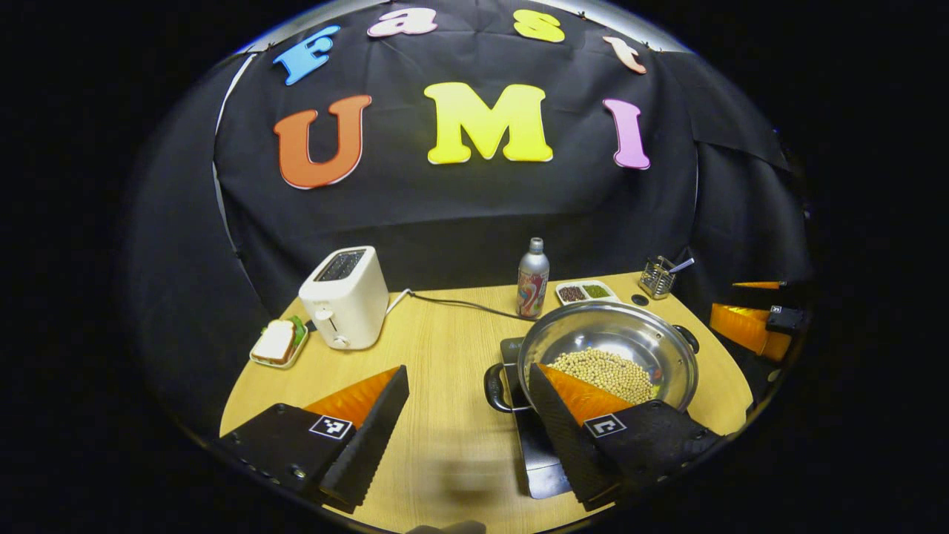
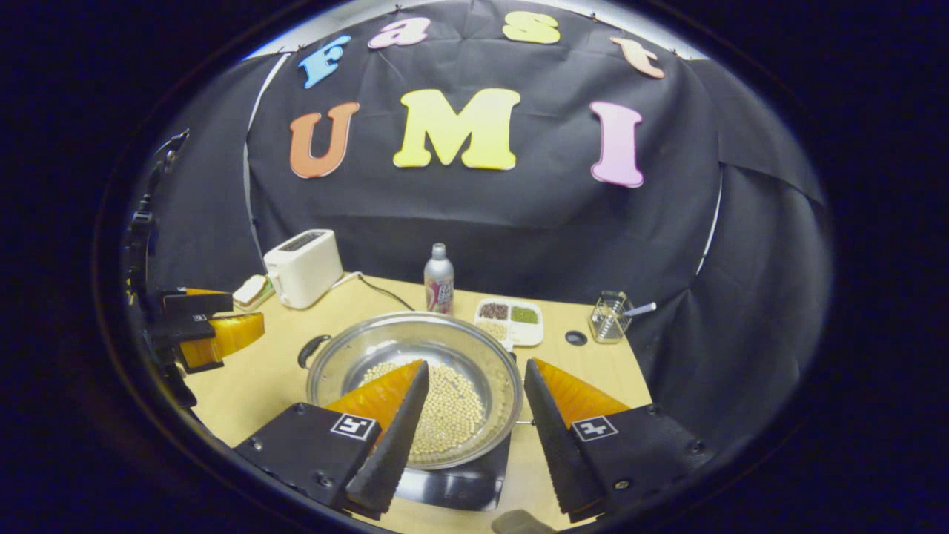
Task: First push the handle of the pot to place it horizontally, then grasp the pot with both hands and set it on the induction cooktop.
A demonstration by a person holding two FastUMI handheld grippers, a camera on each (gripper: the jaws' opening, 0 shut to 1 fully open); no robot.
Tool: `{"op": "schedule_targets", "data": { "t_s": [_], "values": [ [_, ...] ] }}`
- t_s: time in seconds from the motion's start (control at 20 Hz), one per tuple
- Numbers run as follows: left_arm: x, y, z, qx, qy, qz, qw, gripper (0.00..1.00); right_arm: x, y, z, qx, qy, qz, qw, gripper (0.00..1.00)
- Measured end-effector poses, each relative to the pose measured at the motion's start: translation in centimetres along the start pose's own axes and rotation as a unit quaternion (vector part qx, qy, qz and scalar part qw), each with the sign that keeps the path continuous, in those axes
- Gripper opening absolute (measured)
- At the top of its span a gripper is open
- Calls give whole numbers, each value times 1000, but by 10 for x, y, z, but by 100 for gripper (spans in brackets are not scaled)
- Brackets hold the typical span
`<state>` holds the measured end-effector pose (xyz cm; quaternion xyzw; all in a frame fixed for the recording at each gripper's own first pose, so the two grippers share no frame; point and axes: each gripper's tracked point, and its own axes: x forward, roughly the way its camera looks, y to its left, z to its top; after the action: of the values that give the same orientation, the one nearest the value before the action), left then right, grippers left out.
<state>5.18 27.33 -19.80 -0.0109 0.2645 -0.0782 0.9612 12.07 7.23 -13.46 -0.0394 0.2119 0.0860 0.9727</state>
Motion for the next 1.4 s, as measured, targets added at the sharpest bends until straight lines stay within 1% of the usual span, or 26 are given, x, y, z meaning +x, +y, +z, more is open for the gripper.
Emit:
{"op": "schedule_targets", "data": {
  "t_s": [0.1,0.2,0.25,0.3,0.35,0.4,0.5,0.6,0.75,0.9,1.1,1.25,1.3,1.35,1.4],
  "values": [
    [-18,8,21,13,-31,1,999,97,-21,11,22,-1,-25,6,1000,83],
    [-29,12,40,23,-59,4,998,97,-47,21,53,-6,-65,11,998,83],
    [-42,13,53,25,-77,7,997,97,-59,23,67,-10,-84,9,996,82],
    [-55,17,68,25,-94,8,995,97,-71,26,82,-12,-102,10,995,84],
    [-68,18,80,25,-111,9,993,97,-83,32,94,-13,-118,13,993,89],
    [-79,21,94,28,-130,11,991,97,-97,35,108,-12,-137,13,990,100],
    [-103,27,115,32,-156,17,987,97,-119,39,130,-8,-165,15,986,100],
    [-126,34,136,29,-183,20,982,97,-137,42,147,7,-190,22,982,100],
    [-162,46,156,25,-224,43,973,96,-167,38,169,25,-218,21,975,100],
    [-187,54,164,9,-244,54,968,96,-190,28,180,37,-240,8,970,100],
    [-204,67,163,-14,-247,59,967,96,-210,15,173,54,-247,-1,968,100],
    [-212,75,159,-20,-246,71,966,96,-217,3,166,59,-248,-15,967,100],
    [-214,78,159,-20,-248,75,966,100,-219,0,165,63,-248,-20,967,100],
    [-218,78,159,-20,-250,77,965,97,-221,-2,164,64,-250,-22,966,100],
    [-220,78,160,-19,-253,77,964,96,-222,-4,161,65,-247,-25,966,100]
  ]
}}
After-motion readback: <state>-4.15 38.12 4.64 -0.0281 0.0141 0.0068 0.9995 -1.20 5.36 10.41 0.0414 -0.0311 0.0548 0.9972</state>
